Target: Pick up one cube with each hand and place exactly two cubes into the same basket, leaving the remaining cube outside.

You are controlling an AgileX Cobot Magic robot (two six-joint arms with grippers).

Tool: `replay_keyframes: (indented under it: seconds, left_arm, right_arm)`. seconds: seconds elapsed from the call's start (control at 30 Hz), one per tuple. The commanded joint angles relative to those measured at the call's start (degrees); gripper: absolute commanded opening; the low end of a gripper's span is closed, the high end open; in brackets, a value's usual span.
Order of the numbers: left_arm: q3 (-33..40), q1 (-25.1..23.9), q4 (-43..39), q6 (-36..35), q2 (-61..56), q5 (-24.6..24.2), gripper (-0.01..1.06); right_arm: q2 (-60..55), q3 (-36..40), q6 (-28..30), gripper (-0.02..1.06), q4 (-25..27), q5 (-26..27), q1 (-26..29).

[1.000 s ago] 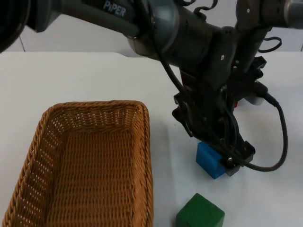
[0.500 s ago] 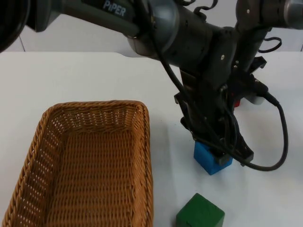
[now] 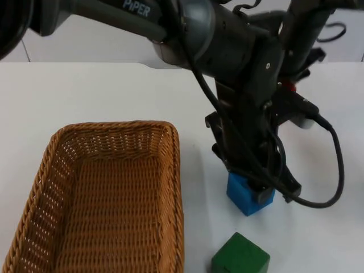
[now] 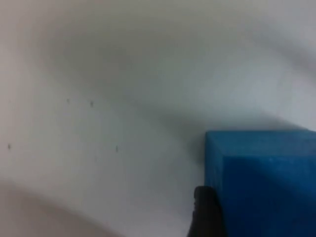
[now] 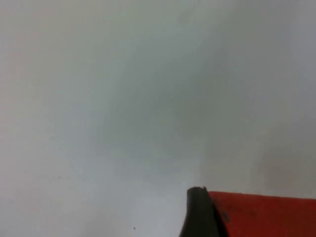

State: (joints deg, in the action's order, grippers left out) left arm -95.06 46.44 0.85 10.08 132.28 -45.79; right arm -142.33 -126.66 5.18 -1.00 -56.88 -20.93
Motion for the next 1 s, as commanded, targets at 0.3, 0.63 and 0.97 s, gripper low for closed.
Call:
replay_keyframes:
  seconds: [0.3, 0.63, 0.97]
  left_arm:
    - [-0.06, 0.36, -0.02, -1.41, -11.15, -5.08, 0.00]
    - [-0.06, 0.36, -1.90, -4.84, -14.72, -6.70, 0.00]
    - [0.13, 0.36, -1.92, -5.84, -15.71, -8.54, 0.00]
  right_arm:
    - [13.53, -0.45, 1.96, 0.00, -0.38, -3.93, -0.30]
    - [17.16, -0.45, 1.96, 0.00, -0.38, -6.60, -0.30]
    - [18.65, -0.45, 1.96, 0.00, -0.38, -7.74, -0.30]
